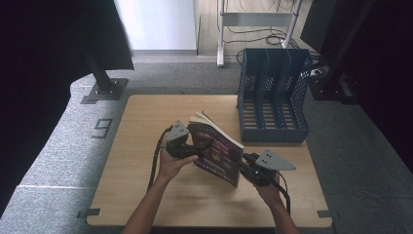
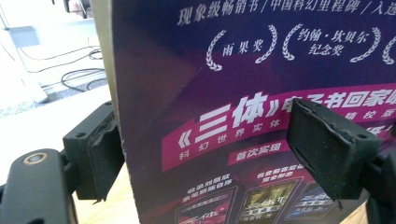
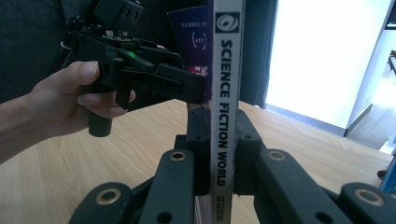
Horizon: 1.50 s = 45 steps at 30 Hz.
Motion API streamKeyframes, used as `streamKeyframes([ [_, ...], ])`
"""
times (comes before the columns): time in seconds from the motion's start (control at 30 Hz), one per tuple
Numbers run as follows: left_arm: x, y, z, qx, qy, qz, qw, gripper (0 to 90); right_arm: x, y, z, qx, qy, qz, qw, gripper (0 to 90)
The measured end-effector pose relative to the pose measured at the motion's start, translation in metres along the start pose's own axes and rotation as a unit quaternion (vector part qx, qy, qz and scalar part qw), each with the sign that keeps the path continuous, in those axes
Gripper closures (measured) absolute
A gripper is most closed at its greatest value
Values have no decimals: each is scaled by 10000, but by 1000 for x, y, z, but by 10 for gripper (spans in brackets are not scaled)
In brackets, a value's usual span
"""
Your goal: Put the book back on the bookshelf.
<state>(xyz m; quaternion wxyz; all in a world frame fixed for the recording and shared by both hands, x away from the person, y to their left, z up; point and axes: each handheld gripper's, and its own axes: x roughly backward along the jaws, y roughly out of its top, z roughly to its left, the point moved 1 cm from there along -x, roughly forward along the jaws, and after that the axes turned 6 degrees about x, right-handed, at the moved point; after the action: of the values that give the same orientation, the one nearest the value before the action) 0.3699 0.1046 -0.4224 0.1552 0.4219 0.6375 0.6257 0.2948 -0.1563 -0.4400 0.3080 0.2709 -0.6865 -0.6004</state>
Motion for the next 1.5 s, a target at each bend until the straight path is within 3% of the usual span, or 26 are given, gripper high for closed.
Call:
streamKeyframes([
  [0.2, 1, 1, -1, 18, -37, -20, 10000, 151, -2, 0, 1, 69, 124, 58, 9999, 745],
  [0.43, 1, 1, -2, -2, -50, -34, 10000, 151, -14, 2, 5, 234, 88, 217, 9995, 701],
  [0.73, 0, 1, -2, -18, -40, -14, 10000, 155, -29, 2, 2, 125, 2, 210, 9997, 720],
  [0.97, 1, 2, -2, -15, -38, -23, 10000, 160, -29, 3, -1, 128, -100, 274, 9995, 796],
  [1.23, 1, 2, -3, -12, -32, -12, 10000, 172, -34, 5, -2, 102, 86, 287, 9995, 720],
  [1.5, 2, 1, -3, -4, -7, -28, 10000, 177, -38, 6, -7, -34, 110, 298, 9995, 782],
])
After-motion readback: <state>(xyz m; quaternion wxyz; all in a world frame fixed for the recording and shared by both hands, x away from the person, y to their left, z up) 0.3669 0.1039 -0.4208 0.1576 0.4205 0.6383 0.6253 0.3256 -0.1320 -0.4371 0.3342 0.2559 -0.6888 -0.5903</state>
